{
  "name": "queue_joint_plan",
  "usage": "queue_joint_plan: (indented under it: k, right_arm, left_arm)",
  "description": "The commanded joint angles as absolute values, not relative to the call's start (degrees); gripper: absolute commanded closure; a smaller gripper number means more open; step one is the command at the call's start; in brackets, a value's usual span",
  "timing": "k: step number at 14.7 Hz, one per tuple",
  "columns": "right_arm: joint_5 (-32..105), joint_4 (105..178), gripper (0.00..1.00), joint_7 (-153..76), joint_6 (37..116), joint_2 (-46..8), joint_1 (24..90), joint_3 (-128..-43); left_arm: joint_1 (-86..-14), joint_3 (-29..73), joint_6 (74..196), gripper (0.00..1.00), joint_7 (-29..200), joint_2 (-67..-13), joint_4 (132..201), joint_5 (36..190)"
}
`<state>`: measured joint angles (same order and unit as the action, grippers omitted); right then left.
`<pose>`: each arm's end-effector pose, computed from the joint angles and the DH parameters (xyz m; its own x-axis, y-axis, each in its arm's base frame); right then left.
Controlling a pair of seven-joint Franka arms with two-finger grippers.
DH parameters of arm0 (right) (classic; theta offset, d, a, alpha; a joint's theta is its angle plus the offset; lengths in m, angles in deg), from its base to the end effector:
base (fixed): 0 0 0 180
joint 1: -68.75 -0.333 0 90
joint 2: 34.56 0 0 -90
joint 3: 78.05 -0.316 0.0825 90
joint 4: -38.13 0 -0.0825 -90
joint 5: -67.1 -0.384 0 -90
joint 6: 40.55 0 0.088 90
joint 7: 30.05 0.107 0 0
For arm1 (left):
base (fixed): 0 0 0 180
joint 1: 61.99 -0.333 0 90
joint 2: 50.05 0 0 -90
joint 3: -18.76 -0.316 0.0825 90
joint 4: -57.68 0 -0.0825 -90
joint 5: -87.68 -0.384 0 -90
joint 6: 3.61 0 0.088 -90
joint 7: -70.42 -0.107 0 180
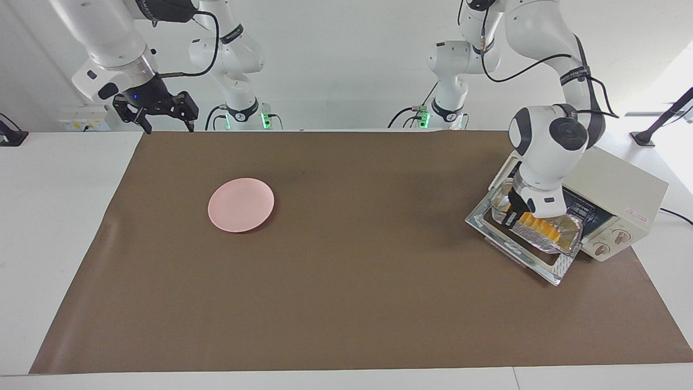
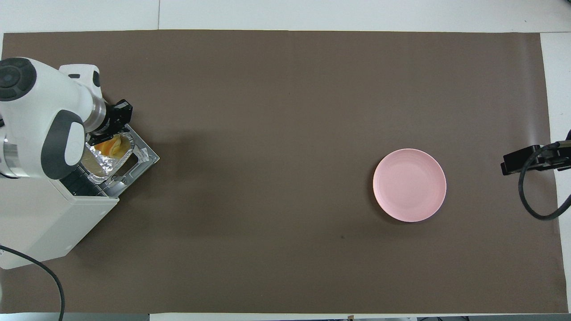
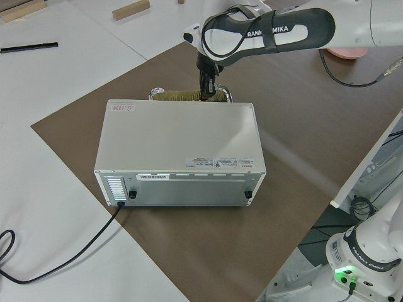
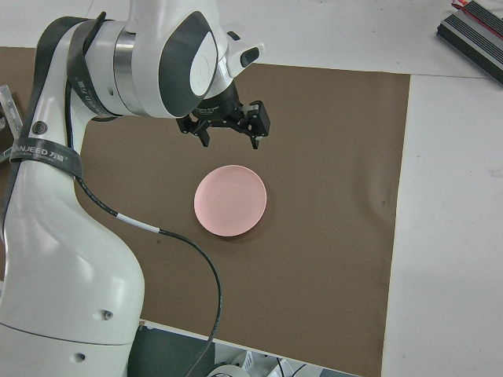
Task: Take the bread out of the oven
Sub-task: 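Grasp the foil tray edge with the left gripper, then pull the foil tray out and set it mid-table with the left gripper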
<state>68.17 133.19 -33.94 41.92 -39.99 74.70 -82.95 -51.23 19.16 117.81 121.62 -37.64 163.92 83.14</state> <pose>0.5097 -0.0094 0.6231 0.9909 0.0458 -0.1265 0.0485 -0.9987 0.0182 0.6072 -0.1159 0.4097 0.7879 0.6103 0.0824 0.6128 -0.7902 -0.0060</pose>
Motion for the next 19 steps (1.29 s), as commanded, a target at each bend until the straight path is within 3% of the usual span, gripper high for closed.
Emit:
queue_joint_plan:
  k: [1,5,8,16,17,18,19]
  right_arm:
    - [67.37,133.84,0.0,-34.62,41.54,-40.8,75.78,-83.68]
    - [67.37,133.84,0.0,-34.62,41.54,-40.8,75.87,-83.76]
    - [67.37,133.84,0.0,-34.62,41.54,-40.8,75.78,-83.68]
    - [67.46,133.84,0.0,-34.88,41.54,-40.8,75.87,-83.68]
    - [67.37,133.84,0.0,-34.8,41.28,-40.89,76.22,-83.68]
    - [67.46,133.84,0.0,-34.71,40.4,-40.89,76.22,-83.68]
    - [67.46,133.84,0.0,-34.71,39.96,-40.98,75.87,-83.68]
  left_arm:
    - [-40.57,18.41,116.02,1.0,121.22,-34.06,156.67,81.97]
    - [-27.3,18.59,116.97,1.0,115.1,-28.45,152.08,82.23]
    - [-23.68,19.02,117.95,1.0,113.22,-18.17,142.79,83.02]
    - [-21.3,19.64,117.77,1.0,108.92,-18.32,146.45,84.17]
    - [-21.38,19.64,117.77,0.92,109.0,-18.32,146.28,84.34]
    - [-21.38,19.55,117.86,0.42,109.18,-18.32,146.01,85.3]
    - [-21.47,19.38,117.86,0.0,109.35,-18.32,145.49,86.01]
